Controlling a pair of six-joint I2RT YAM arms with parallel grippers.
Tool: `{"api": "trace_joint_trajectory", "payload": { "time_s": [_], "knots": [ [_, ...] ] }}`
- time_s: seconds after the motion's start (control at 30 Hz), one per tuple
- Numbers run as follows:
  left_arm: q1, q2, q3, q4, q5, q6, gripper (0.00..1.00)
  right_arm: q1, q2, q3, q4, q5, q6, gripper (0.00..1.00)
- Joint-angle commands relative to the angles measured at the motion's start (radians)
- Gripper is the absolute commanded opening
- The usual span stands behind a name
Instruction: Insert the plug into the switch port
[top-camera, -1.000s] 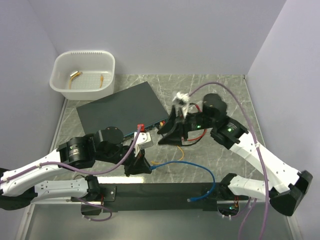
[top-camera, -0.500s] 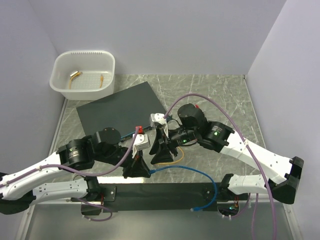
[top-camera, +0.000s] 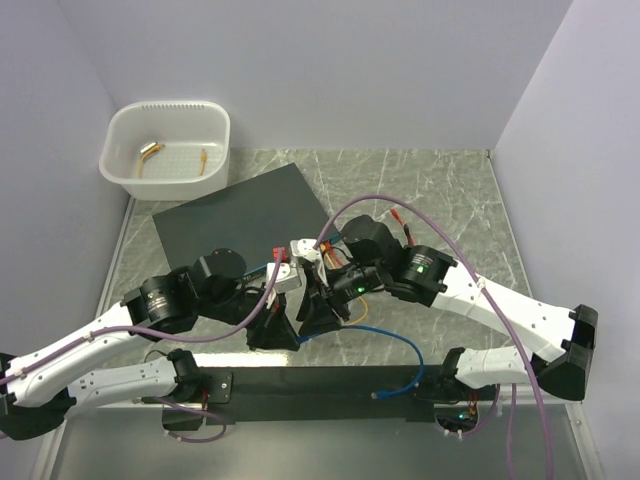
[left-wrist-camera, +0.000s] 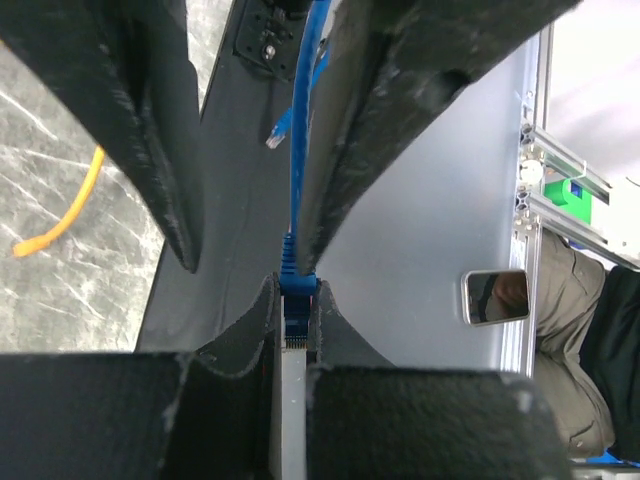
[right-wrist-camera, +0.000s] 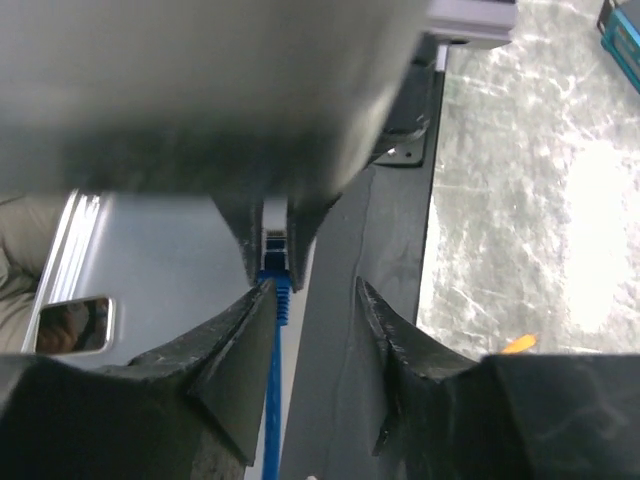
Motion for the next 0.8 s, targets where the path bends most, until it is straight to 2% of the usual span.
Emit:
{"api": "trace_joint_trajectory", "payload": {
  "time_s": [0.0,0.4,0.77],
  "knots": [
    [0.018,-0.001,-0.004,0.036,0.045,0.02,0.0,0.021,0.015,0.044,-0.035,0.039,-0.026,0.44],
    [0.047,-0.002,-0.018,0.033,0.039,0.026,0.0,0.038,0.019,0.064,-0.084,0.017,-0.053,0.4],
    [0.058,-0.011,-0.001,0.015,-0.051,0.018,0.01,0.067,0.048,0.072,-0.13,0.014,-0.081,0.39]
  ]
}}
